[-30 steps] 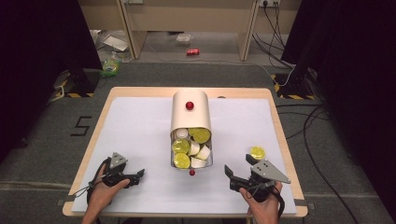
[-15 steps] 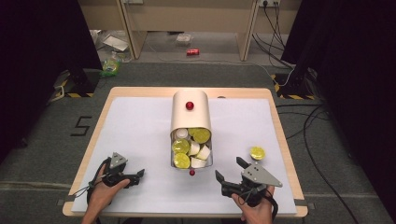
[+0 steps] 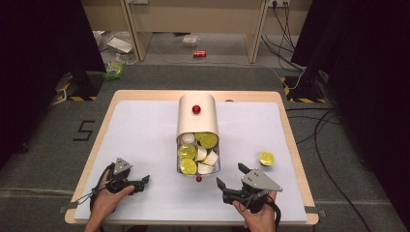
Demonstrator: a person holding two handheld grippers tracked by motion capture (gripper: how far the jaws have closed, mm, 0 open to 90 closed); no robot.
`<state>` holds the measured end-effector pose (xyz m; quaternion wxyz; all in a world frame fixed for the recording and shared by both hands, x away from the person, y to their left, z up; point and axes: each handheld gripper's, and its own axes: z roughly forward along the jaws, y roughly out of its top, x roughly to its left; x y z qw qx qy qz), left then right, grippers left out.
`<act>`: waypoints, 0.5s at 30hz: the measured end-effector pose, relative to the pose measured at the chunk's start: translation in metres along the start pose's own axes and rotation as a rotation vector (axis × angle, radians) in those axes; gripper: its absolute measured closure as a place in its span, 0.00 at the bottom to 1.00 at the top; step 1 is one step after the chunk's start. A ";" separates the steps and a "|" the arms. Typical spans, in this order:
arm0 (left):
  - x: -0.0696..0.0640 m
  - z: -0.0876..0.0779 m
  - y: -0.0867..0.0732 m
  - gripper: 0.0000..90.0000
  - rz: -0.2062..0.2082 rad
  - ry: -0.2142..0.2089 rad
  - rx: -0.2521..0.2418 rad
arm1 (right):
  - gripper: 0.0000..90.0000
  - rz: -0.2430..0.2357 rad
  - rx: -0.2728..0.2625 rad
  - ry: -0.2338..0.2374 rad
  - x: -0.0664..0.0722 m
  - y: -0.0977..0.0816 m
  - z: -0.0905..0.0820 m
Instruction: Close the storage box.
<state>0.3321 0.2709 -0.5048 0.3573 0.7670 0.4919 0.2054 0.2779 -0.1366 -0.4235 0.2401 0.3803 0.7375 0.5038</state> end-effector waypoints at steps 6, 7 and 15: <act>0.000 0.000 0.000 0.14 0.000 0.000 0.000 | 0.18 -0.006 -0.001 -0.004 0.001 0.002 0.004; 0.000 0.000 0.000 0.14 0.000 0.000 0.000 | 0.18 -0.003 0.006 -0.003 0.001 0.002 0.005; 0.000 0.000 0.000 0.14 0.000 0.000 0.000 | 0.17 -0.006 0.007 -0.020 0.001 0.002 0.012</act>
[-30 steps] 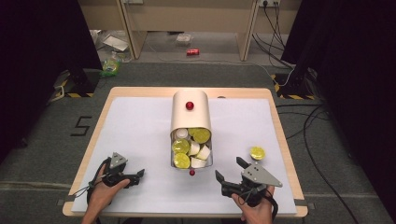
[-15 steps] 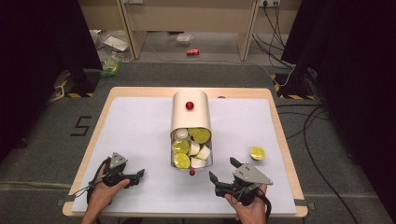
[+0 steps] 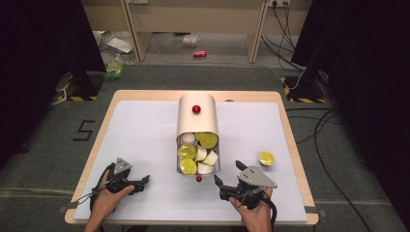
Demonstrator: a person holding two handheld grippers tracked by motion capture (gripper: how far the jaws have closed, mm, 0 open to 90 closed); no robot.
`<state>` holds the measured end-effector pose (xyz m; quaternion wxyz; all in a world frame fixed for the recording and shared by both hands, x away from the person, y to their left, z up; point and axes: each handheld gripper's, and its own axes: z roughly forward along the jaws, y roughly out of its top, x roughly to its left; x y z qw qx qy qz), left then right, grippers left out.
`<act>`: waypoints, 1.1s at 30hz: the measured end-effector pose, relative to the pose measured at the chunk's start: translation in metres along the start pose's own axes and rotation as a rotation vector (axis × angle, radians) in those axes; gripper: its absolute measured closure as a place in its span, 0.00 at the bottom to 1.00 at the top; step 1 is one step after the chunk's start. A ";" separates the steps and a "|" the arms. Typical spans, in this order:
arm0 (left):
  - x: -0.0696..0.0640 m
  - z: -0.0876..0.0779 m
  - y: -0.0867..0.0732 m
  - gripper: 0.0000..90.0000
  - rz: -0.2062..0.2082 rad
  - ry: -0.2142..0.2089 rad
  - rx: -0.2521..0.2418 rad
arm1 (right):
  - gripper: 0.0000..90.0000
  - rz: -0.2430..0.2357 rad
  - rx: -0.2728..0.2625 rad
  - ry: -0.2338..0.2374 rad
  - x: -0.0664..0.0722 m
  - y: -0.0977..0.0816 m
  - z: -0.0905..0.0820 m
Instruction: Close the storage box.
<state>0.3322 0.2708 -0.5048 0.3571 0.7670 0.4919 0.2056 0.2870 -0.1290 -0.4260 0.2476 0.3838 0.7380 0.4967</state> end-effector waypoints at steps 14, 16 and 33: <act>0.000 0.000 0.000 0.14 0.000 0.000 0.000 | 0.17 -0.009 -0.026 -0.012 0.003 0.004 0.005; 0.000 0.000 0.000 0.14 0.000 0.000 0.000 | 0.17 -0.008 -0.028 -0.013 0.003 0.005 0.005; 0.000 0.000 0.000 0.14 0.000 0.000 0.000 | 0.17 -0.008 -0.047 -0.022 0.002 0.011 0.015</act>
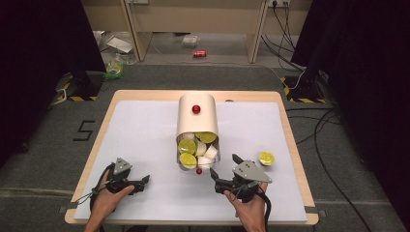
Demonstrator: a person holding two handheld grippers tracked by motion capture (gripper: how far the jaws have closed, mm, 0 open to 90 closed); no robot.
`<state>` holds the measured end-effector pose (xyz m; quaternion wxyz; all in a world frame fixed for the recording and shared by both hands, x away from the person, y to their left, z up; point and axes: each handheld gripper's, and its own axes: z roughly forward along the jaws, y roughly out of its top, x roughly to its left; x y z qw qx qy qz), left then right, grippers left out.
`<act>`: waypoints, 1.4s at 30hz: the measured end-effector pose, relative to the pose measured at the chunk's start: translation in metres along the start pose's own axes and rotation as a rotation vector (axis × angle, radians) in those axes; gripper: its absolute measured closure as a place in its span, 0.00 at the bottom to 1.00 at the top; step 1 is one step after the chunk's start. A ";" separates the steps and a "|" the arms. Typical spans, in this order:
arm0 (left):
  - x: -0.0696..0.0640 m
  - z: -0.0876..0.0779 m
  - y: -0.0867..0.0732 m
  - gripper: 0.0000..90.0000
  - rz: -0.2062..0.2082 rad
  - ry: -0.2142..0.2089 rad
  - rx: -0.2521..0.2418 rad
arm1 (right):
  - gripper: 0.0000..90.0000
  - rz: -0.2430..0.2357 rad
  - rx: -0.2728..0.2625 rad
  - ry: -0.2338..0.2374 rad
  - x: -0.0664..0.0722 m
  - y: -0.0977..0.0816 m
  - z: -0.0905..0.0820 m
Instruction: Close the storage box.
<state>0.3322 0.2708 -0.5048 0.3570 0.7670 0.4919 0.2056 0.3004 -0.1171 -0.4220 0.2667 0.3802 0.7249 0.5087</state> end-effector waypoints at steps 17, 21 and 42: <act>0.000 0.000 0.000 0.14 0.000 0.000 0.000 | 0.15 -0.006 0.000 0.002 -0.001 0.006 0.015; 0.000 0.000 0.000 0.14 0.000 0.000 0.000 | 0.16 -0.007 -0.005 -0.006 -0.002 0.008 0.020; 0.000 0.000 0.000 0.14 -0.001 -0.001 0.000 | 0.16 -0.005 -0.014 -0.022 -0.010 0.013 0.033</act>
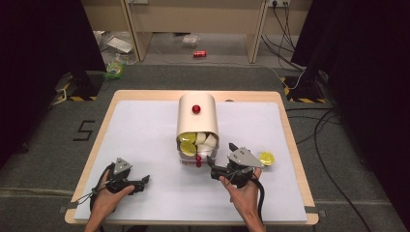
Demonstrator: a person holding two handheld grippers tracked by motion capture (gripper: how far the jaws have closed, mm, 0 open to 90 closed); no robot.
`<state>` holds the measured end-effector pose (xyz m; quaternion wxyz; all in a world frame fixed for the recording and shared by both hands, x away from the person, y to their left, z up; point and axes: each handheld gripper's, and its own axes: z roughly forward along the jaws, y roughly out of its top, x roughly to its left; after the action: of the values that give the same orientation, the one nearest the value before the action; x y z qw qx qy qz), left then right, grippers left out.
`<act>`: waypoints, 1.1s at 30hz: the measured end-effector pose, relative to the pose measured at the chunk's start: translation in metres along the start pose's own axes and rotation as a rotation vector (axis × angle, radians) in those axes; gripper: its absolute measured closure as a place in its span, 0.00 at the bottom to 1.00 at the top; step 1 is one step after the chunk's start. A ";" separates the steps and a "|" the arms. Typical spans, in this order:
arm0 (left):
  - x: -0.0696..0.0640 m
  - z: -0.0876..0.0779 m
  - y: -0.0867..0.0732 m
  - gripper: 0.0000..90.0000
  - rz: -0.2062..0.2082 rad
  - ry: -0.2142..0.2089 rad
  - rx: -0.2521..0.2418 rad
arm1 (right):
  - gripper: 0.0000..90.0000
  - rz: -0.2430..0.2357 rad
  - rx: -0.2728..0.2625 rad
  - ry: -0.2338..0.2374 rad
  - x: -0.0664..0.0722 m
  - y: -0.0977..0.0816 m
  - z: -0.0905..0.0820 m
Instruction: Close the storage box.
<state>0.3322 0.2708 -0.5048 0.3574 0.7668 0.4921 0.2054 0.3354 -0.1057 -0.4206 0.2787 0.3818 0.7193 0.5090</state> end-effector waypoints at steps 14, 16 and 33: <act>0.000 0.000 0.000 0.14 0.001 0.000 0.000 | 0.16 0.011 -0.001 -0.005 -0.003 0.002 0.007; 0.000 0.000 0.000 0.14 0.001 0.000 0.001 | 0.16 0.013 0.001 -0.007 -0.003 0.002 0.008; 0.000 0.000 0.000 0.14 0.002 0.001 0.001 | 0.16 0.016 0.003 -0.014 -0.007 0.005 0.015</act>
<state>0.3322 0.2708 -0.5048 0.3566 0.7673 0.4917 0.2057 0.3520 -0.1026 -0.4206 0.2790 0.3917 0.7150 0.5075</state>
